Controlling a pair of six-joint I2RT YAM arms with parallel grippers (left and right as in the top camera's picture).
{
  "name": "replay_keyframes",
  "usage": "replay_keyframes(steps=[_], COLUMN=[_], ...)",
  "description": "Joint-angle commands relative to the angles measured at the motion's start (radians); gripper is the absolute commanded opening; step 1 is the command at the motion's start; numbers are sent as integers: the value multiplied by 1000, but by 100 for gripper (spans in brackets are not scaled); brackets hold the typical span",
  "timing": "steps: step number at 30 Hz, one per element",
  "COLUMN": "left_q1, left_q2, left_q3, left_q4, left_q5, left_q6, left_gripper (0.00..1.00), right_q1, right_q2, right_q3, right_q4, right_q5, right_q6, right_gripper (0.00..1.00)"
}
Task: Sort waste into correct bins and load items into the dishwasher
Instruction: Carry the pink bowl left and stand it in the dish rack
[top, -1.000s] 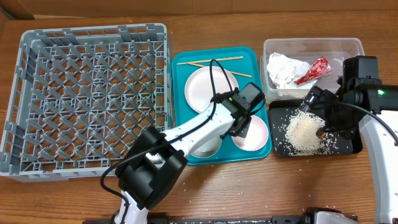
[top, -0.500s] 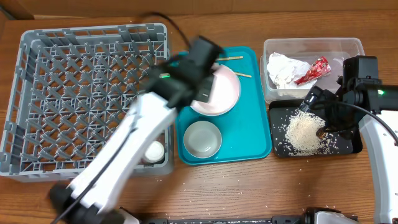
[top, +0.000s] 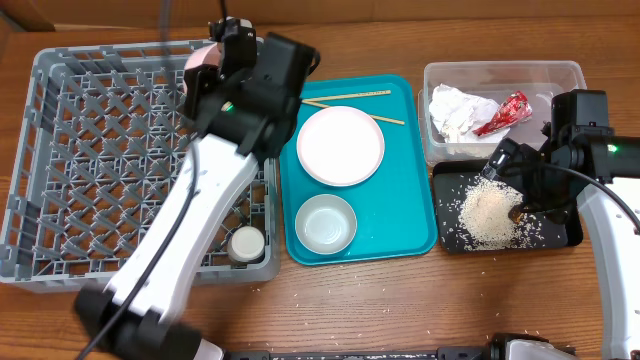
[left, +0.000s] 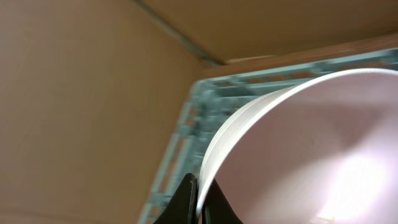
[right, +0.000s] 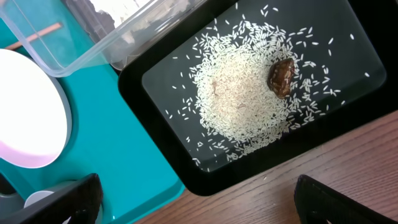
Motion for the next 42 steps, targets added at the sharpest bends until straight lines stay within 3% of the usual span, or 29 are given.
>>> replay_keyframes(steps=[1,13,26,42], left_q1=[17,85,106,66], left_q2=[102,365,467,467], left_q3=[2,2,2,2], left_q4=[34,190,287,135], left_q5=[-272,-293,-235,-138], left_q6=[14,14,15,29], left_gripper=[4,4,4,4], right_q1=[-2,-2,-2,-2], right_q2=[-6,-6,-6,-6], right_q3=[6,6,6,6], right_q4=[6,6,6,6], right_q5=[16,16,16,16], right_q6=[1,1,1,1], right_gripper=[100,100,100,100])
